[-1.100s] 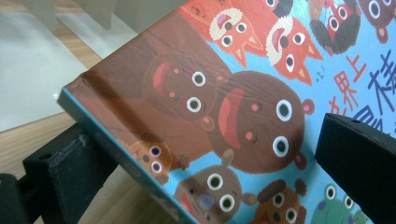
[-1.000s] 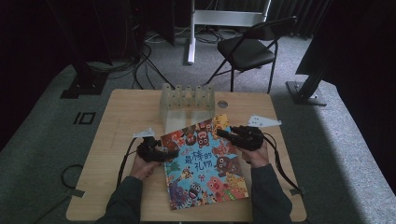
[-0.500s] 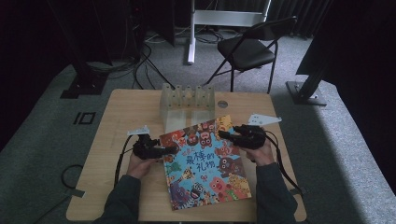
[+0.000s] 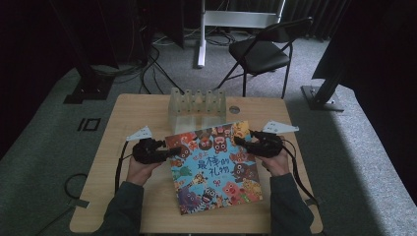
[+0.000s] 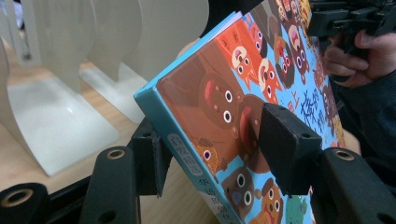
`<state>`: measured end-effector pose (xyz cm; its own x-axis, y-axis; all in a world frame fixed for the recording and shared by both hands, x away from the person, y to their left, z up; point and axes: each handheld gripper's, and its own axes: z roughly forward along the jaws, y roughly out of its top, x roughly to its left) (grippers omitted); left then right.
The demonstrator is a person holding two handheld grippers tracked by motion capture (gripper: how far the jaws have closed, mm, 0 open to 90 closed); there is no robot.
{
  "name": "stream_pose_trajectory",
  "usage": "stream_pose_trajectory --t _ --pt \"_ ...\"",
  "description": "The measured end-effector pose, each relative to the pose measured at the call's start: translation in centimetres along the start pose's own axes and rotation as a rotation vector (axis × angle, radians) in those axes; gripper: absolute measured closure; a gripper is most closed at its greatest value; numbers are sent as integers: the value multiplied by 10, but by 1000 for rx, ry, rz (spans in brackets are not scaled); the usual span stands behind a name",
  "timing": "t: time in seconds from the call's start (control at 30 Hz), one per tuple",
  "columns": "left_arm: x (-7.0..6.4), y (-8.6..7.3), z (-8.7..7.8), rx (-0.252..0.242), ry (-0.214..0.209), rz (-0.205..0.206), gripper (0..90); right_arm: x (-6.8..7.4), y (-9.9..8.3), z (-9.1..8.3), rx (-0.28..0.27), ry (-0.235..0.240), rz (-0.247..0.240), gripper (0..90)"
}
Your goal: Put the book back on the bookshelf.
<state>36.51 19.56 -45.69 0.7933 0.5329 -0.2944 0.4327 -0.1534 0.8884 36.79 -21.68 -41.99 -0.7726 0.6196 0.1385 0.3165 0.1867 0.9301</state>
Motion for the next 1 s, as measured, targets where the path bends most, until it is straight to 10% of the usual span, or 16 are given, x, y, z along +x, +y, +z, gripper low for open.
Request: stream_pose_trajectory --t 0.7,1.0 --pt "-37 47 -25 -160 -23 216 733 10 9 -21 -110 -168 -103 466" --pt "-45 42 -29 -168 -21 289 726 10 5 -23 -133 -151 -116 461"
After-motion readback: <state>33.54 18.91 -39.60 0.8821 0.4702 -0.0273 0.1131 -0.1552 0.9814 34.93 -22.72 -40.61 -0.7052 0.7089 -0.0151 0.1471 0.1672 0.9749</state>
